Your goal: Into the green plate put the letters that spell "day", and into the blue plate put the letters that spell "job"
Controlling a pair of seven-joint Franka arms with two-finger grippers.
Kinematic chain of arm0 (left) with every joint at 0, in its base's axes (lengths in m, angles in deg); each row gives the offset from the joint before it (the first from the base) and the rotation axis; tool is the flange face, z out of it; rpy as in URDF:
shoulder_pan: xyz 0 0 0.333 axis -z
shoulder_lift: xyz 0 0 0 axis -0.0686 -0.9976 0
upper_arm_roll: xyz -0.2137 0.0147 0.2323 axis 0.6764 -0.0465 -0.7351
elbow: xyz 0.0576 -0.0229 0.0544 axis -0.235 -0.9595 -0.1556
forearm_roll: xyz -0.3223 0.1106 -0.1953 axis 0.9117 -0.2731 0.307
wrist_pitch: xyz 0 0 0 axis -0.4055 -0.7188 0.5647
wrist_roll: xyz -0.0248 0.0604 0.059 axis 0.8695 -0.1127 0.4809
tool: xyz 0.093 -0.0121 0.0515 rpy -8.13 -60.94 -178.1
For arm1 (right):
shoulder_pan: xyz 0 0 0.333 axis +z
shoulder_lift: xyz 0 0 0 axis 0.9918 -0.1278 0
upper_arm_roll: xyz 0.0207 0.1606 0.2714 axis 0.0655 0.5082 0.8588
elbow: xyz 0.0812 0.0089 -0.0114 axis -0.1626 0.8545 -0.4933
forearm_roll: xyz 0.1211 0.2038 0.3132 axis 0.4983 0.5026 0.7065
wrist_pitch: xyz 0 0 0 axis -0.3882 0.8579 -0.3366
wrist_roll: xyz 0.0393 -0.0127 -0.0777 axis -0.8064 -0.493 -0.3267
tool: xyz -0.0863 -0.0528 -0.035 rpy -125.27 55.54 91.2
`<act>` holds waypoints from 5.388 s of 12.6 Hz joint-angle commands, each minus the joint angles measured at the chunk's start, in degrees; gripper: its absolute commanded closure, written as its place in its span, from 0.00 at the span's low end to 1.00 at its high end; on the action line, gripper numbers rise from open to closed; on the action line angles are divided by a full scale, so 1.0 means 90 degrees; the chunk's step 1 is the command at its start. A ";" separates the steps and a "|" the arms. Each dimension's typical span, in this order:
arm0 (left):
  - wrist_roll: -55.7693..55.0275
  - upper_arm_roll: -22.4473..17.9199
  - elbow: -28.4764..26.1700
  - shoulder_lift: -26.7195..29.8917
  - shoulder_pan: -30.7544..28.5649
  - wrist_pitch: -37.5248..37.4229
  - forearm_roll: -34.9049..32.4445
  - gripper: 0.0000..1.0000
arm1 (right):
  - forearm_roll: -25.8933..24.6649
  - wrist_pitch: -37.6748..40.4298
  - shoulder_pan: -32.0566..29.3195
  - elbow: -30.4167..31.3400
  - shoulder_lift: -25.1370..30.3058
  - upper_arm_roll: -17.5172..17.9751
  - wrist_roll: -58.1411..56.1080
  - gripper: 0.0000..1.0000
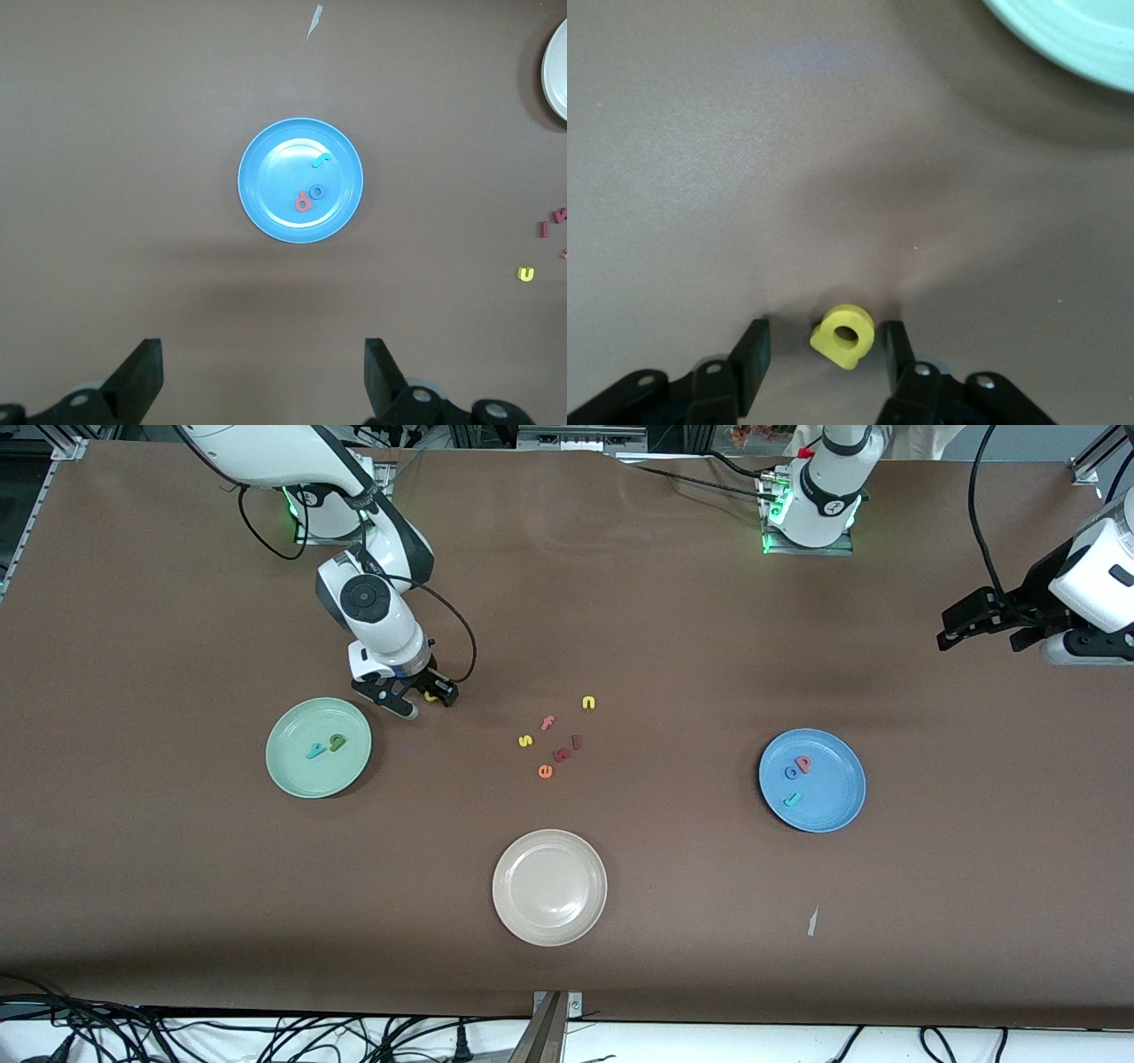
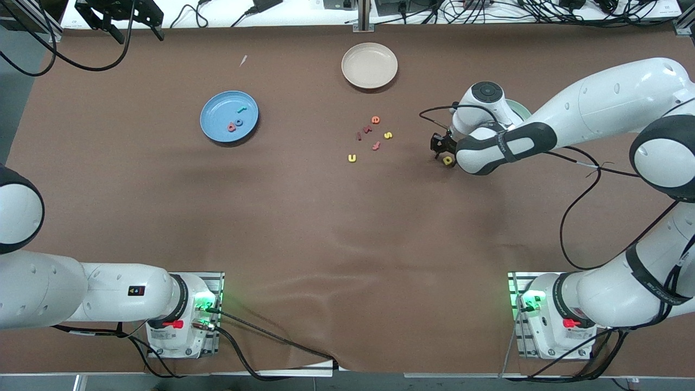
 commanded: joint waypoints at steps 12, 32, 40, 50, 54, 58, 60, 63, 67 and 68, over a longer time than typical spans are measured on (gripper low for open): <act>0.0151 -0.0003 0.0110 -0.0006 0.0070 0.0014 -0.0143 0.00 | -0.0171 -0.0196 0.0102 0.0135 0.0047 -0.0114 0.0027 0.77; 0.0151 -0.0003 0.0120 -0.0016 0.0041 -0.0025 -0.0134 0.00 | 0.0424 0.4221 -0.1490 -0.2692 0.1014 -0.0418 -0.4719 0.00; 0.0151 -0.0003 0.0120 -0.0016 0.0051 -0.0025 -0.0134 0.00 | 0.0922 0.7944 -0.1500 -0.5243 0.1657 -0.0493 -0.6502 0.00; 0.0141 -0.0013 0.0130 -0.0016 0.0041 -0.0025 -0.0143 0.00 | 0.1489 0.8134 -0.1471 -0.5578 0.1951 -0.1559 -0.7639 0.00; 0.0141 -0.0003 0.0130 -0.0026 0.0051 -0.0025 -0.0143 0.00 | 0.1489 0.8134 -0.1373 -0.5578 0.1951 -0.1549 -0.7531 0.00; 0.0141 -0.0003 0.0130 -0.0016 0.0051 -0.0025 -0.0143 0.00 | 0.1499 0.8124 -0.1344 -0.5578 0.1951 -0.1501 -0.7531 0.00; 0.0150 -0.0003 0.0130 -0.0026 0.0051 -0.0015 -0.0153 0.00 | 0.1489 0.8114 -0.1343 -0.5578 0.1942 -0.1501 -0.7541 0.00; 0.0141 -0.0013 0.0130 -0.0045 0.0031 -0.0005 -0.0153 0.00 | 0.1479 0.8114 -0.1343 -0.5578 0.1942 -0.1501 -0.7551 0.00; 0.0141 -0.0003 0.0130 -0.0075 0.0012 -0.0005 -0.0260 0.00 | 0.1469 0.8124 -0.1353 -0.5588 0.1942 -0.1510 -0.7580 0.00; 0.0150 -0.0013 0.0130 -0.0075 0.0012 -0.0005 -0.0261 0.00 | 0.1469 0.8124 -0.1353 -0.5588 0.1951 -0.1510 -0.7580 0.00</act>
